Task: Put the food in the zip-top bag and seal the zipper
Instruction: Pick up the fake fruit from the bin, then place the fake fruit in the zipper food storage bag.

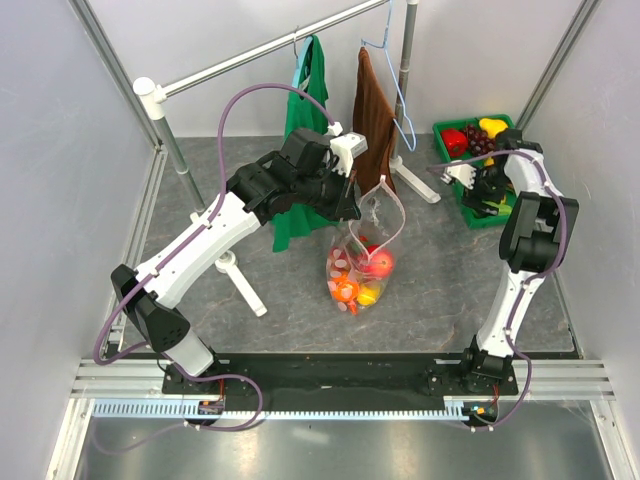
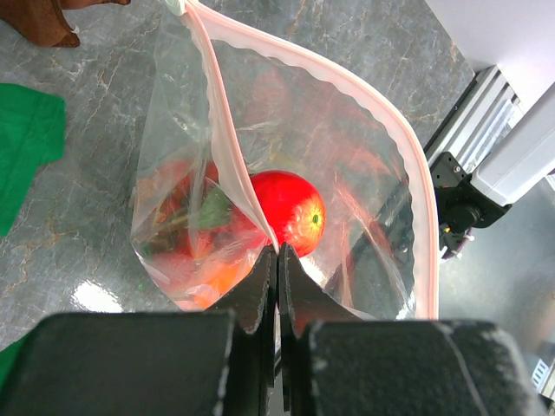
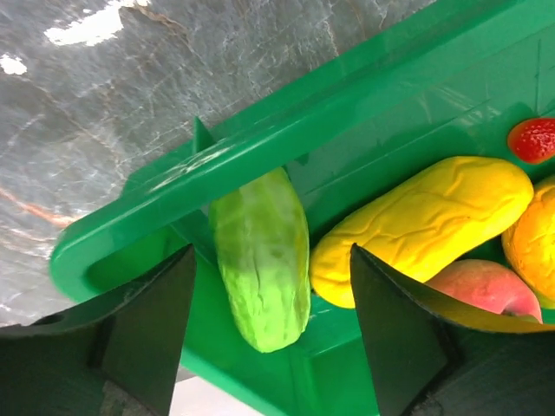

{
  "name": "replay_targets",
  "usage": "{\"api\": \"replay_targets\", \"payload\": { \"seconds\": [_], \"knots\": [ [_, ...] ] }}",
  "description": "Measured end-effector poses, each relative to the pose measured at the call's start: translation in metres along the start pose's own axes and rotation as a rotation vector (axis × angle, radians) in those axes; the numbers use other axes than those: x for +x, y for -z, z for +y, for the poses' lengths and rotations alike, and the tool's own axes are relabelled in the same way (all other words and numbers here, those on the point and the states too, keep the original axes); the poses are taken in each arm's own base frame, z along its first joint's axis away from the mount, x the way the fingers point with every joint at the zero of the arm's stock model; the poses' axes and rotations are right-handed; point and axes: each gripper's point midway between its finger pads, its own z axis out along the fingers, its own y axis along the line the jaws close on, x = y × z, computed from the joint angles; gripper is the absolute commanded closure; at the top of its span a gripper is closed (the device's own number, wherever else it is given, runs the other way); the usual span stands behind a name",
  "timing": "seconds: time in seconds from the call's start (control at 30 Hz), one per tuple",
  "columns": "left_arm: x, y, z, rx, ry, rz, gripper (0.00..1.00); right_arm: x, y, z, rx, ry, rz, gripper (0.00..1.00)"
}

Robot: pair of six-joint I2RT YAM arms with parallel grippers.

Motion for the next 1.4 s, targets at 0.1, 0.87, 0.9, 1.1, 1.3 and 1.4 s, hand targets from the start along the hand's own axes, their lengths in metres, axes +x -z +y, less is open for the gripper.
{"api": "replay_targets", "payload": {
  "seconds": [0.1,0.87,0.9,1.1,1.3,1.4],
  "knots": [
    [0.0,0.0,0.0,0.0,0.0,0.0,0.98,0.002,-0.009,0.0,-0.009,0.013,0.019,0.34],
    [0.0,0.0,0.0,-0.001,0.0,0.0,0.98,-0.026,0.116,-0.044,0.283,-0.379,-0.344,0.76],
    [0.0,0.0,0.001,-0.002,0.0,0.0,0.98,-0.024,0.134,-0.045,0.31,-0.421,-0.382,0.77],
    [-0.001,0.0,0.002,-0.004,0.003,-0.002,0.98,-0.028,0.216,-0.021,0.324,-0.645,-0.642,0.77],
    [0.0,0.0,0.004,-0.007,0.007,0.001,0.98,-0.125,0.299,0.084,0.178,-0.776,-1.061,0.77],
    [0.001,0.0,0.004,-0.005,0.008,0.003,0.98,-0.181,0.35,0.134,0.123,-0.717,-1.302,0.8]
  ]
}}
